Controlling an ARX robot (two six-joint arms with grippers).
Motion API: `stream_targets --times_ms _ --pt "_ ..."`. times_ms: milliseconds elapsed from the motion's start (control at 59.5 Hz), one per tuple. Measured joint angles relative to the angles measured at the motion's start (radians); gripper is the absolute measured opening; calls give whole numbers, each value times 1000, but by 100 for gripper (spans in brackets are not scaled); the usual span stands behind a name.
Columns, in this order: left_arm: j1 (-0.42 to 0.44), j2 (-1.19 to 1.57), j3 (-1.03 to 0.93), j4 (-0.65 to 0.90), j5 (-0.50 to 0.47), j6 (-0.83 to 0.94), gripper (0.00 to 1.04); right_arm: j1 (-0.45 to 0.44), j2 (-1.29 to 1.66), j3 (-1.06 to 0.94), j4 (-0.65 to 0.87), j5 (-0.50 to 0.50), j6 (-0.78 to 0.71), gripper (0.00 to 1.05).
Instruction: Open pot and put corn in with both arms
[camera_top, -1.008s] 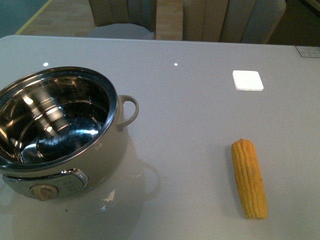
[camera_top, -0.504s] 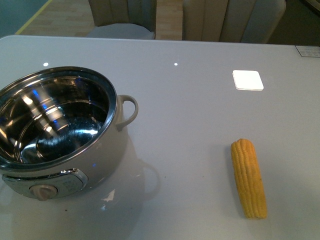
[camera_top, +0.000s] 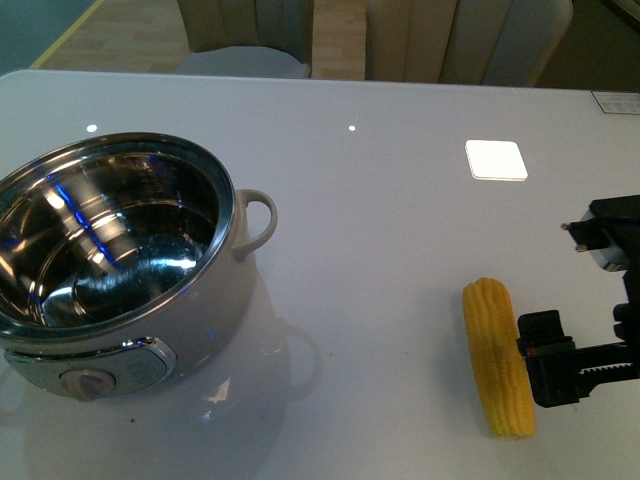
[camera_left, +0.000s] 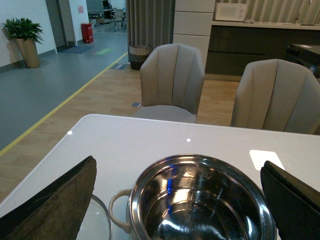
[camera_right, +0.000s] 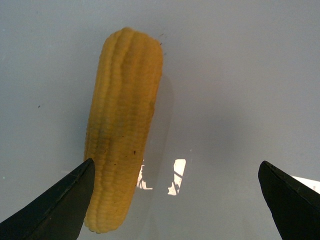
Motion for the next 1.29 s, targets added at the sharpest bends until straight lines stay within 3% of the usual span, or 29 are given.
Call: stream_targets --times_ms 471,1059,1143,1294 --pt "0 0 0 0 0 0 98 61 220 182 14 -36 6 96" --pt "0 0 0 0 0 0 98 71 343 200 58 -18 -27 96" --pt "0 0 0 0 0 0 98 74 354 199 59 -13 -34 87" --pt "0 0 0 0 0 0 98 75 381 198 58 -9 -48 52"
